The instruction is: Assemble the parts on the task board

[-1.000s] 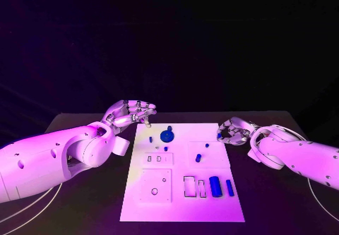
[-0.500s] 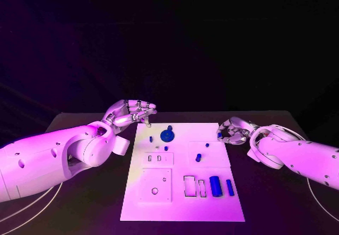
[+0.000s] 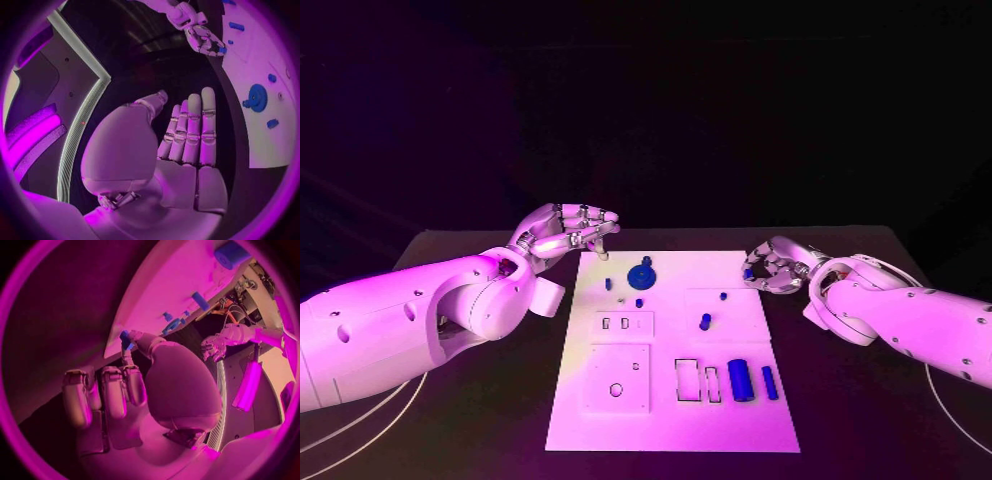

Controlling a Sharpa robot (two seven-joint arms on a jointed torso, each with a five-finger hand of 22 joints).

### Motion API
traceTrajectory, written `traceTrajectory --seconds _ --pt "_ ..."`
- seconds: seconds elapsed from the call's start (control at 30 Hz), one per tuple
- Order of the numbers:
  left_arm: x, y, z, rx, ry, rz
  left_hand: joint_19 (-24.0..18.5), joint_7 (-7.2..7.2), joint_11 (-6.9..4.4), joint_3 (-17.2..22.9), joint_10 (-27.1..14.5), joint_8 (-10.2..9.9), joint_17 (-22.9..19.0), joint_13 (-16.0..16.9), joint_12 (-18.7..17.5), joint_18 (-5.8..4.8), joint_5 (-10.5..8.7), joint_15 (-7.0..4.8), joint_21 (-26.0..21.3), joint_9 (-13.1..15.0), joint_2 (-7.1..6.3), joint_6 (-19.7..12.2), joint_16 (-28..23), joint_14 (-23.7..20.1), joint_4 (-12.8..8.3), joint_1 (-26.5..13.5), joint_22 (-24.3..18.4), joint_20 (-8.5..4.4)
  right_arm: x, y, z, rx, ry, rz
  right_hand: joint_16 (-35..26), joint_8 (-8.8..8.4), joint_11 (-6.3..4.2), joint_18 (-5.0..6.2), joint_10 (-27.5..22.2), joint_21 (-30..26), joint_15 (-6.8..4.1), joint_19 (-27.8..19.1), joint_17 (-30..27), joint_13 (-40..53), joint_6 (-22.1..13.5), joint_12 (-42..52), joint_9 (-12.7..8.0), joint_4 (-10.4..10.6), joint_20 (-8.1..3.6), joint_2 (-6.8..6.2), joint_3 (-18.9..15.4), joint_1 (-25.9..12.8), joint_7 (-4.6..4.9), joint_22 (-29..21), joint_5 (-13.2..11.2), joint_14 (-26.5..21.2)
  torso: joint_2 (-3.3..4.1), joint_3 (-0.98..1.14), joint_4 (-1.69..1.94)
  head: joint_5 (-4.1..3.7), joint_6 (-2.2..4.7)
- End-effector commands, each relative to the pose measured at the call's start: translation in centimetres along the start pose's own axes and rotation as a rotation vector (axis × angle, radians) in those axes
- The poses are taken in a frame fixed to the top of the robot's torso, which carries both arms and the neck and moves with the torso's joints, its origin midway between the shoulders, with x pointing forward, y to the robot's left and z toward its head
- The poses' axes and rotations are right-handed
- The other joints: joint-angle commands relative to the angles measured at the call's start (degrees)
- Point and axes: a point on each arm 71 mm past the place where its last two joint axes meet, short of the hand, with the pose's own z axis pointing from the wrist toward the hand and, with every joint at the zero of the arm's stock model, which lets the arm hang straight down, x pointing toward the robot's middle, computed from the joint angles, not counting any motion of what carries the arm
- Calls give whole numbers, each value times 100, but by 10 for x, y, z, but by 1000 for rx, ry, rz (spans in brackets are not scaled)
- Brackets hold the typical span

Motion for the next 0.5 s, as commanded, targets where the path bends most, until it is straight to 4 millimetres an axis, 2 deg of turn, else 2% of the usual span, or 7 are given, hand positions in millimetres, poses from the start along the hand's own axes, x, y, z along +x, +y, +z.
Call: traceTrajectory --seconds 0.03,0.27,0.4,0.5 --pt "2 -1 0 5 17 -8 -56 7 22 34 -18 -29 -8 8 -39 25 0 9 41 9 36 -22 -28 -49 -18 23 14 8 0 6 0 -8 -31 -2 22 32 -44 -81 105 25 -47 599 1221 958 44 -6 55 -4 -25 60 33 -53 -20 1507 85 532 -3 1 -6 7 -4" --pt "1 -1 0 3 14 -7 -63 9 24 29 -18 -31 -10 8 -39 25 -1 12 48 10 33 -23 -29 -49 -12 8 18 10 -3 31 2 -3 -29 20 18 33 -48 -81 43 25 -41 599 1211 890 1 -90 68 -8 -23 84 72 -114 -18 1507 153 529 -17 -10 0 -2 -8" --pt "1 0 0 -1 15 -7 -63 9 24 29 -18 -31 -10 8 -39 25 -1 12 48 10 33 -23 -29 -49 -12 8 18 10 0 56 1 -18 -20 30 17 39 -50 -81 31 25 -38 599 1212 877 -11 -107 77 -26 -21 100 100 -121 -19 1507 203 529 -19 -10 0 1 -20" --pt "2 0 1 -3 16 -6 -63 9 24 29 -18 -31 -10 8 -39 25 -1 12 48 10 33 -23 -29 -49 -12 8 18 10 7 81 -1 -37 -6 29 16 47 -50 -81 17 25 -37 599 1208 863 -9 -125 85 -32 -20 109 112 -129 -20 1507 226 528 -36 -20 4 -4 -16"
